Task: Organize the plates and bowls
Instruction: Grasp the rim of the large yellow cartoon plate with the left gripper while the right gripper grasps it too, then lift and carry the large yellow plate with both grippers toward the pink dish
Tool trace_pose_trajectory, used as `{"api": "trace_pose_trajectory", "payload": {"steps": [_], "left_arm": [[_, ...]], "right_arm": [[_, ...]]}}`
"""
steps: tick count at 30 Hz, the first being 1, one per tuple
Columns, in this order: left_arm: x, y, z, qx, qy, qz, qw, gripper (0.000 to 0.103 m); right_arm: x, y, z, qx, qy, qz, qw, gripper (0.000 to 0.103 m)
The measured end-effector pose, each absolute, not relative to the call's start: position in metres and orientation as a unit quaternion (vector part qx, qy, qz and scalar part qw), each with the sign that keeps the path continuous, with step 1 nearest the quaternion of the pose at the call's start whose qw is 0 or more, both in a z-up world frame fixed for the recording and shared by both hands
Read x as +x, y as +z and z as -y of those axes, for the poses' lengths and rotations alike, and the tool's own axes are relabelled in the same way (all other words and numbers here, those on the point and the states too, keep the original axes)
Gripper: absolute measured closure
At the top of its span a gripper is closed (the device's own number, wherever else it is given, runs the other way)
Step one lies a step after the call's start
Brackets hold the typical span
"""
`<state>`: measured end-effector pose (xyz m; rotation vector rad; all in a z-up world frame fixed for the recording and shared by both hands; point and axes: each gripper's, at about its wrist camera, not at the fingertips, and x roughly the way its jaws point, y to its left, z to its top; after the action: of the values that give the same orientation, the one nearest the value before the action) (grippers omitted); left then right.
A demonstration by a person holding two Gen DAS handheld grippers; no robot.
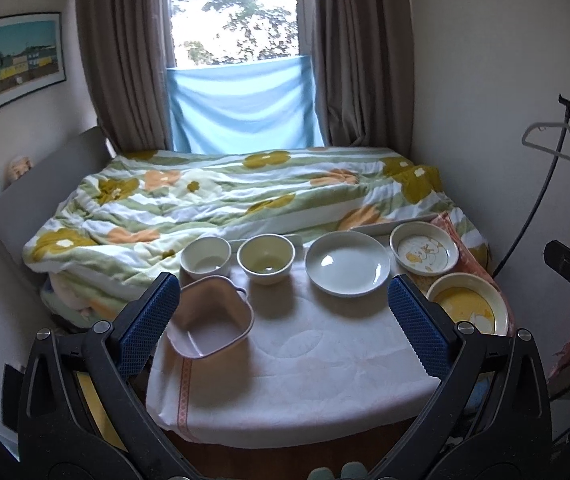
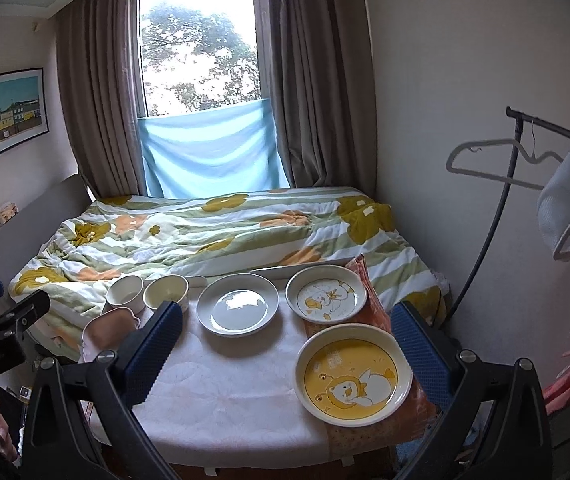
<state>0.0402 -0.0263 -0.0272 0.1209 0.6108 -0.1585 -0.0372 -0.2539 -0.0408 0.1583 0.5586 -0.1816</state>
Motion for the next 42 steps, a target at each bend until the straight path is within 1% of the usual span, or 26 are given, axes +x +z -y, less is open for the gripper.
{"api": "trace_pose_trajectory", "payload": {"steps": [4,8,9,10,11,13,14,15,16,17,18,20,24,25,26,27,29,30,32,33,35,36,37,40,42], "left_arm": [[0.072,-0.063,0.055,0.071,-0.137,-0.346,0.926,0.000],[0.107,-0.119,0.107,0.080,-0.192,-0.402,0.892,0.000],[0.115,-0.135,0.121,0.081,-0.210,-0.417,0.881,0.000],[0.123,-0.150,0.136,0.082,-0.227,-0.431,0.869,0.000],[0.129,-0.165,0.151,0.086,-0.241,-0.443,0.859,0.000],[0.143,-0.193,0.181,0.090,-0.271,-0.466,0.837,0.000],[0.147,-0.206,0.196,0.090,-0.285,-0.474,0.828,0.001],[0.152,-0.218,0.209,0.091,-0.296,-0.484,0.818,0.001],[0.158,-0.231,0.221,0.094,-0.303,-0.494,0.809,0.003],[0.162,-0.240,0.231,0.094,-0.309,-0.504,0.801,0.007],[0.167,-0.250,0.240,0.093,-0.315,-0.514,0.792,0.009],[0.175,-0.268,0.255,0.088,-0.325,-0.534,0.776,0.016],[0.184,-0.292,0.277,0.083,-0.330,-0.556,0.758,0.023],[0.186,-0.297,0.281,0.086,-0.331,-0.558,0.756,0.027],[0.186,-0.299,0.284,0.088,-0.331,-0.561,0.754,0.033],[0.187,-0.301,0.287,0.089,-0.331,-0.564,0.751,0.037],[0.188,-0.305,0.292,0.090,-0.330,-0.569,0.748,0.051],[0.189,-0.307,0.294,0.089,-0.328,-0.570,0.748,0.054],[0.192,-0.309,0.292,0.087,-0.320,-0.575,0.748,0.066],[0.191,-0.308,0.290,0.085,-0.318,-0.575,0.749,0.068],[0.192,-0.309,0.289,0.085,-0.315,-0.576,0.749,0.078],[0.192,-0.309,0.288,0.084,-0.315,-0.576,0.750,0.078],[0.194,-0.310,0.285,0.083,-0.314,-0.576,0.750,0.080],[0.196,-0.309,0.284,0.083,-0.309,-0.577,0.752,0.083],[0.195,-0.306,0.284,0.091,-0.307,-0.575,0.753,0.083]], "right_arm": [[-0.032,-0.073,0.286,0.099,-0.120,-0.311,0.938,0.000],[-0.029,-0.119,0.327,0.133,-0.137,-0.339,0.921,0.000],[-0.027,-0.130,0.337,0.140,-0.141,-0.346,0.917,0.002],[-0.025,-0.145,0.348,0.148,-0.145,-0.353,0.912,0.008],[-0.023,-0.160,0.359,0.157,-0.149,-0.363,0.907,0.010],[-0.020,-0.185,0.378,0.178,-0.151,-0.377,0.896,0.022],[-0.017,-0.200,0.389,0.194,-0.146,-0.384,0.891,0.025],[-0.015,-0.212,0.397,0.205,-0.143,-0.392,0.885,0.032],[-0.012,-0.226,0.406,0.215,-0.142,-0.402,0.879,0.037],[-0.011,-0.238,0.414,0.221,-0.141,-0.411,0.873,0.039],[-0.010,-0.245,0.417,0.231,-0.141,-0.421,0.866,0.044],[-0.006,-0.261,0.427,0.239,-0.133,-0.430,0.860,0.048],[0.004,-0.278,0.439,0.254,-0.110,-0.442,0.853,0.060],[0.006,-0.281,0.440,0.254,-0.103,-0.443,0.854,0.063],[0.010,-0.284,0.441,0.253,-0.098,-0.443,0.855,0.065],[0.013,-0.287,0.443,0.251,-0.092,-0.445,0.855,0.068],[0.019,-0.291,0.445,0.250,-0.088,-0.447,0.854,0.070],[0.023,-0.293,0.447,0.250,-0.088,-0.447,0.854,0.071],[0.025,-0.294,0.450,0.250,-0.088,-0.446,0.855,0.075],[0.026,-0.294,0.451,0.250,-0.089,-0.446,0.855,0.078],[0.029,-0.296,0.453,0.248,-0.092,-0.446,0.855,0.085],[0.030,-0.297,0.455,0.248,-0.094,-0.447,0.854,0.089],[0.031,-0.298,0.456,0.249,-0.093,-0.446,0.855,0.090],[0.033,-0.299,0.458,0.242,-0.089,-0.447,0.857,0.092],[0.034,-0.300,0.458,0.238,-0.087,-0.448,0.857,0.092]]}}
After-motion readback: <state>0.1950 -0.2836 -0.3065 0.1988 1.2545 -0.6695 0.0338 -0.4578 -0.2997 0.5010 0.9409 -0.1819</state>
